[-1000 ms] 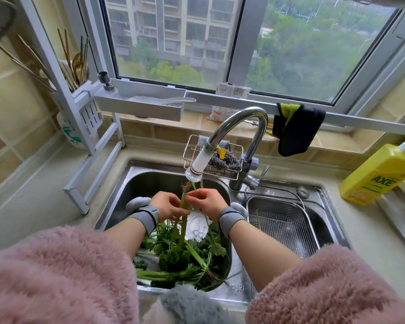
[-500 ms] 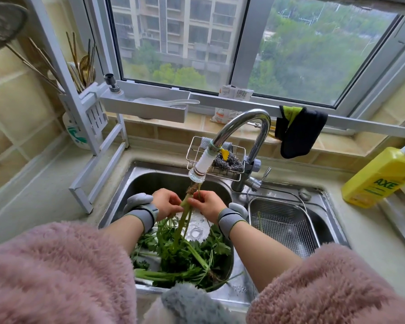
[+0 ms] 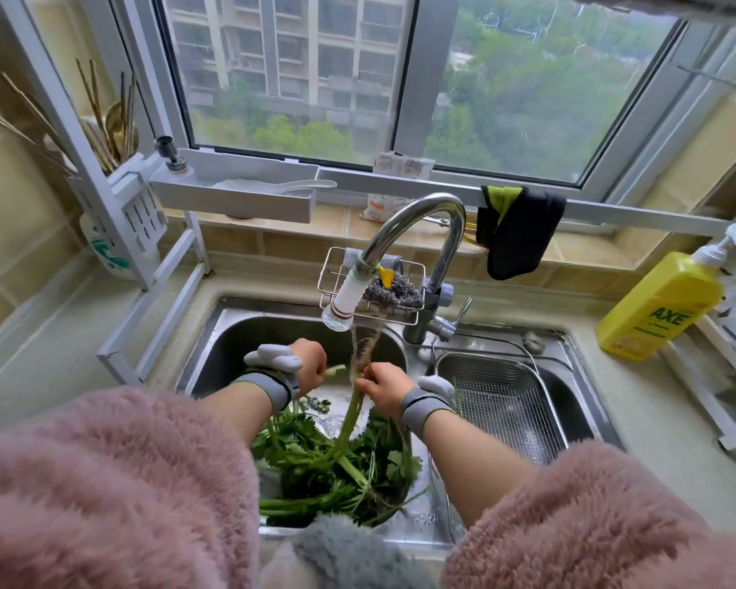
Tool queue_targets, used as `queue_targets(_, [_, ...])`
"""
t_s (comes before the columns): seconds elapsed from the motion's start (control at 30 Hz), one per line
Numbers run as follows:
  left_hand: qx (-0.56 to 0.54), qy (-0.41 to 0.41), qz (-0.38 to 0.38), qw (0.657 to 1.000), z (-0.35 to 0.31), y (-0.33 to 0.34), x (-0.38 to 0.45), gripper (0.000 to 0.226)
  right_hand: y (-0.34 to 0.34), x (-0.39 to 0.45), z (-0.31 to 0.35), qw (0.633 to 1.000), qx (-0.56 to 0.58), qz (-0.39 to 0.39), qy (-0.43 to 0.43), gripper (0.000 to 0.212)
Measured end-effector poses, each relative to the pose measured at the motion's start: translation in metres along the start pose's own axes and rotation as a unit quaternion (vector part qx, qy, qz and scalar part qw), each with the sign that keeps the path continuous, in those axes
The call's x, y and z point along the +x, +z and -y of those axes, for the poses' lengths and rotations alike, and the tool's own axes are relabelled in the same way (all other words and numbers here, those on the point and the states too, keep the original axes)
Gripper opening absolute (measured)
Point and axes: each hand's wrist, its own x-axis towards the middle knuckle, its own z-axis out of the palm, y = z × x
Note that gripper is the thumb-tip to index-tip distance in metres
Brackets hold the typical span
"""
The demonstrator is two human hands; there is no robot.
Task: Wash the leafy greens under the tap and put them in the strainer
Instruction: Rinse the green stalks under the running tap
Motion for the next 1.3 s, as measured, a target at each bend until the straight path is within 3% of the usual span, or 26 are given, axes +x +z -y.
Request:
queue_targets(0.13, [-0.02, -0.012, -0.012, 1.0, 0.014, -0.005, 0.001, 0.019, -0.01, -0.004, -0.032, 0.998, -0.014, -0.015, 0.066, 0.036])
queue_targets(0.23, [-0.175, -0.016, -0.015, 0.984, 0.013, 0.004, 0.005, 0.012, -0.008, 0.002, -0.03, 0.996, 0.048, -0.03, 0.061, 0.036])
queue_targets(0.3, [-0.342, -0.018, 0.003, 0.94, 0.006, 0.01, 0.005, 0.007, -0.003, 0.007, -0.024, 0.994, 0.091, -0.038, 0.056, 0.038])
queue_targets(0.37, [-0.492, -0.03, 0.015, 0.87, -0.002, 0.012, 0.003, 0.016, 0.001, 0.011, -0.023, 0.988, 0.138, -0.046, 0.058, 0.036])
queue_targets(0.43, [-0.569, -0.037, 0.02, 0.821, -0.01, 0.012, 0.002, 0.016, 0.001, 0.013, -0.024, 0.973, 0.211, -0.06, 0.069, 0.033])
queue_targets(0.6, [-0.627, -0.065, 0.018, 0.776, -0.022, 0.012, 0.005, 0.027, -0.002, 0.018, -0.031, 0.948, 0.295, -0.079, 0.086, 0.015])
queue_targets(0.8, [-0.65, -0.072, -0.019, 0.756, -0.035, 0.014, 0.017, 0.027, -0.007, 0.019, -0.036, 0.924, 0.364, -0.071, 0.092, 0.018])
queue_targets(0.97, [-0.592, -0.06, -0.061, 0.802, -0.034, 0.025, 0.025, 0.043, -0.007, 0.021, -0.034, 0.92, 0.375, -0.07, 0.084, 0.022])
queue_targets(1.17, [-0.595, -0.029, -0.043, 0.802, -0.034, 0.031, 0.028, 0.032, -0.005, 0.022, -0.034, 0.931, 0.351, -0.052, 0.083, 0.018])
queue_targets(1.3, [-0.59, -0.034, -0.06, 0.804, -0.033, 0.032, 0.028, 0.037, -0.001, 0.026, -0.035, 0.936, 0.342, -0.041, 0.077, 0.017])
